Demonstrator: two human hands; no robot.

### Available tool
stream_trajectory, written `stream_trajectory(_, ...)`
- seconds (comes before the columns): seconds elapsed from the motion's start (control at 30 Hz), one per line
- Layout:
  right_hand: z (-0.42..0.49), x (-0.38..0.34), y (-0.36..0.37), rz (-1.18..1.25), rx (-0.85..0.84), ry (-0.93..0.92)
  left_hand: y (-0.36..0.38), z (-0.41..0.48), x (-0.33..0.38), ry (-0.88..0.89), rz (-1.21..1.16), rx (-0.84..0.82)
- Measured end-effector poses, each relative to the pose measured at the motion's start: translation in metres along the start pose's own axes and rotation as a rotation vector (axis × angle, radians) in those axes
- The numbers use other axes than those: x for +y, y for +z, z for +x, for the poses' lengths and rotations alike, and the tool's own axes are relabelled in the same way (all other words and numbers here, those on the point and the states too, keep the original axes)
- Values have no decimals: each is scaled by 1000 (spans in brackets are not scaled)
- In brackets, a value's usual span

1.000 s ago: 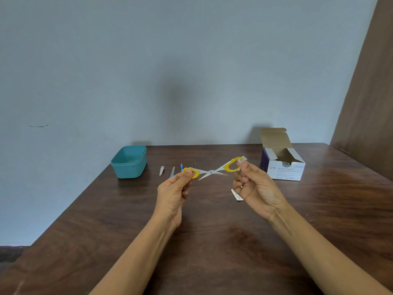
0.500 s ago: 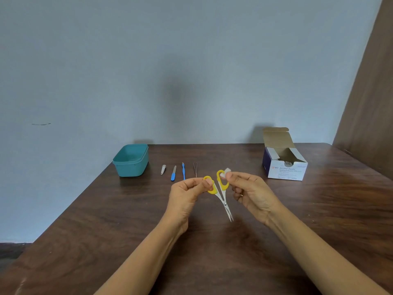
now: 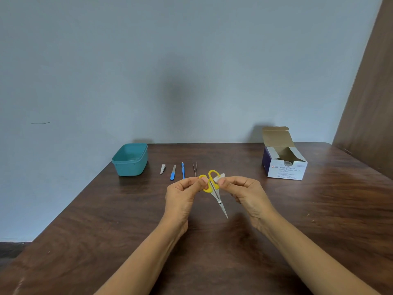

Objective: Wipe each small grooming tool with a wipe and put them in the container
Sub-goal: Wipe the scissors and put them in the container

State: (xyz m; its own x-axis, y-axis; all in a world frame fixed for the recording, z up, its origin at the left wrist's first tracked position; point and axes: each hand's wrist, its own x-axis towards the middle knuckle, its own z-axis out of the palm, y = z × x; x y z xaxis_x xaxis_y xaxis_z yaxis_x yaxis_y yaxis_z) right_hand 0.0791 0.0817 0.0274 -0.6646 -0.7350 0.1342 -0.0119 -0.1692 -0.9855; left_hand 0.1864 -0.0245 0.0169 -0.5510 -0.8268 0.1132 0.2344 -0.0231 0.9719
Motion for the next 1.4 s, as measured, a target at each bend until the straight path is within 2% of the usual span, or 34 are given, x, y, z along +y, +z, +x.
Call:
stream_trajectory(0.2,-4,10,11,-106,-22,-9,-4,4,2,19,21,61)
stream_trajectory(0.53,-3,5,5,9,37,-2,0,1,-1,54,57,4)
stream_trajectory(0.8,-3,3,8,-175,-105,45,-4,6,2,44,83,91)
stream_trajectory(0.93,-2,0,2,-259,-180,71,-4,5,0,43,101,84)
stream_trajectory(1.13,-7,4,8,-188,23,-45,1,1,-5,41,69,45)
stream_trajectory(1.23,-7,7,11,-169,68,-69,2,0,-5,33,64,33)
stream_trajectory(1.4,-2,4,3,-281,-85,-9,-1,2,-5,17,100,46)
